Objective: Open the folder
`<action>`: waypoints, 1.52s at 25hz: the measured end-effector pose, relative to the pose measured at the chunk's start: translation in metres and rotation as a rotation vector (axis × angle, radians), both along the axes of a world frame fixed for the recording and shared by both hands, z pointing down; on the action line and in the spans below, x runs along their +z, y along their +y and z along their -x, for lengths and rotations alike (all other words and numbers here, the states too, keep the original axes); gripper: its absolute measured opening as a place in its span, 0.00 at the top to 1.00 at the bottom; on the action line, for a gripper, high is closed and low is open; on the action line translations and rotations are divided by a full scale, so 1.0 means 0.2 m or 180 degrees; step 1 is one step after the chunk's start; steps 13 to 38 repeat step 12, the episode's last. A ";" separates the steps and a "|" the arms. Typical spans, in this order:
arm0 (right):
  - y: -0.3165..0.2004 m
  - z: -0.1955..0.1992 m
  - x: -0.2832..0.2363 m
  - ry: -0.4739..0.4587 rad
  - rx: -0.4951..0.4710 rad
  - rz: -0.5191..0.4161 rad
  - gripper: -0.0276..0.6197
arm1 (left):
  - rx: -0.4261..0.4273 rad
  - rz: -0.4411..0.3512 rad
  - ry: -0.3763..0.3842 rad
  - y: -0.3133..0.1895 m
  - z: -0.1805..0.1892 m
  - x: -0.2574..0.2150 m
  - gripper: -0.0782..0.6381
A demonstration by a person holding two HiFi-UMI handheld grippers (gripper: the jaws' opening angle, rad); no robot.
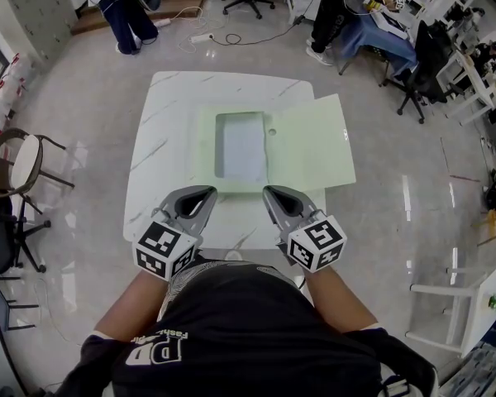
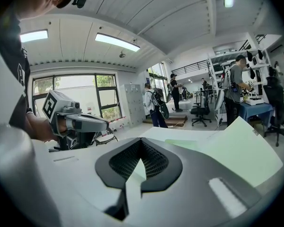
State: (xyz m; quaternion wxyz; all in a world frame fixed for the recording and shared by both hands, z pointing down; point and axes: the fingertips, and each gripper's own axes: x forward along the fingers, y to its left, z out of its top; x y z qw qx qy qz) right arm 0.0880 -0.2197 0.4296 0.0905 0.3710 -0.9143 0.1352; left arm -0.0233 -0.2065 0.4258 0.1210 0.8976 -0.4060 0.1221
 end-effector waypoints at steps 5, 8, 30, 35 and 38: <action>-0.01 -0.01 0.01 0.0000 0.0014 0.0018 0.96 | 0.0005 -0.0001 -0.0010 -0.01 0.00 0.01 0.81; -0.02 -0.01 0.01 -0.0001 0.0019 0.0014 0.96 | -0.0001 0.0008 -0.0012 -0.02 0.00 0.01 0.81; -0.02 -0.01 0.01 0.0001 0.0027 0.0018 0.96 | -0.0006 0.0014 -0.0002 -0.03 0.00 0.01 0.81; -0.02 -0.01 0.01 0.0001 0.0027 0.0018 0.96 | -0.0006 0.0014 -0.0002 -0.03 0.00 0.01 0.81; -0.02 -0.01 0.01 0.0001 0.0027 0.0018 0.96 | -0.0006 0.0014 -0.0002 -0.03 0.00 0.01 0.81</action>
